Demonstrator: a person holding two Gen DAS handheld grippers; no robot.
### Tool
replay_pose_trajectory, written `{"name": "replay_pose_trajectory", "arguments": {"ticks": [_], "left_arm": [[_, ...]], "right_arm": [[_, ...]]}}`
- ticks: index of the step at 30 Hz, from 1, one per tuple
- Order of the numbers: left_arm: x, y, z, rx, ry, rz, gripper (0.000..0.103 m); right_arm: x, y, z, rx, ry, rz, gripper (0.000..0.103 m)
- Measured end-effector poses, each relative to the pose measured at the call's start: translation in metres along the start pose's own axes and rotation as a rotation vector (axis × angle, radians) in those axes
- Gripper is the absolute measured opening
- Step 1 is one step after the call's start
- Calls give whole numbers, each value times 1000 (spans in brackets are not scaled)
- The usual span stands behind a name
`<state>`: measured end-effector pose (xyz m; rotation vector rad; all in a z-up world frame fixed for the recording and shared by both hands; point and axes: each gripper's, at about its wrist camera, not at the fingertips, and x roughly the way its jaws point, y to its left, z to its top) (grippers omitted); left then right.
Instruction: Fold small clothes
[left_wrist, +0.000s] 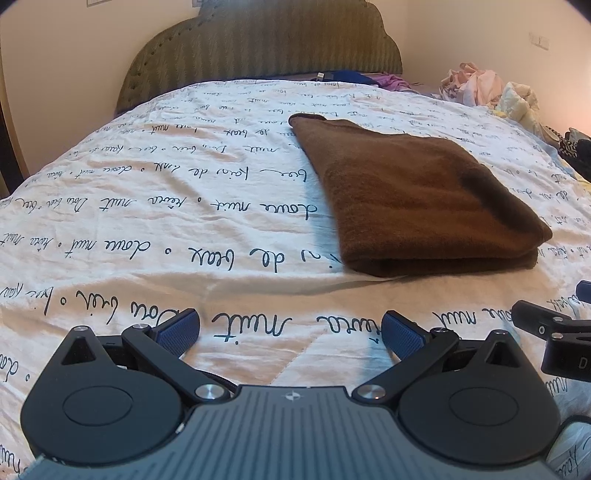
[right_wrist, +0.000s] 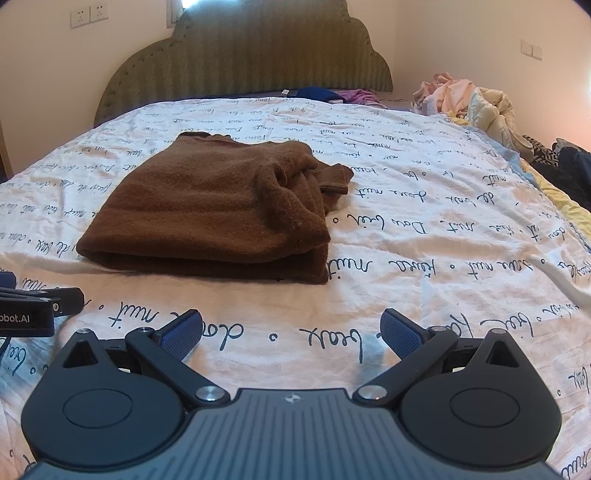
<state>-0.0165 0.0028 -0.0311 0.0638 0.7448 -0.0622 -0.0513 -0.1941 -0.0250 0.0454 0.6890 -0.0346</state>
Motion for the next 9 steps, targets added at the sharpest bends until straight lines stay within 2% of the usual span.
{"name": "replay_pose_trajectory", "arguments": {"ticks": [6, 9], "left_arm": [[-6, -3, 0, 24, -41, 42, 103], [-7, -2, 2, 16, -42, 32, 103]], "right_arm": [[-1, 1, 0, -4, -4, 3, 103], [-1, 1, 0, -5, -3, 5, 103]]}}
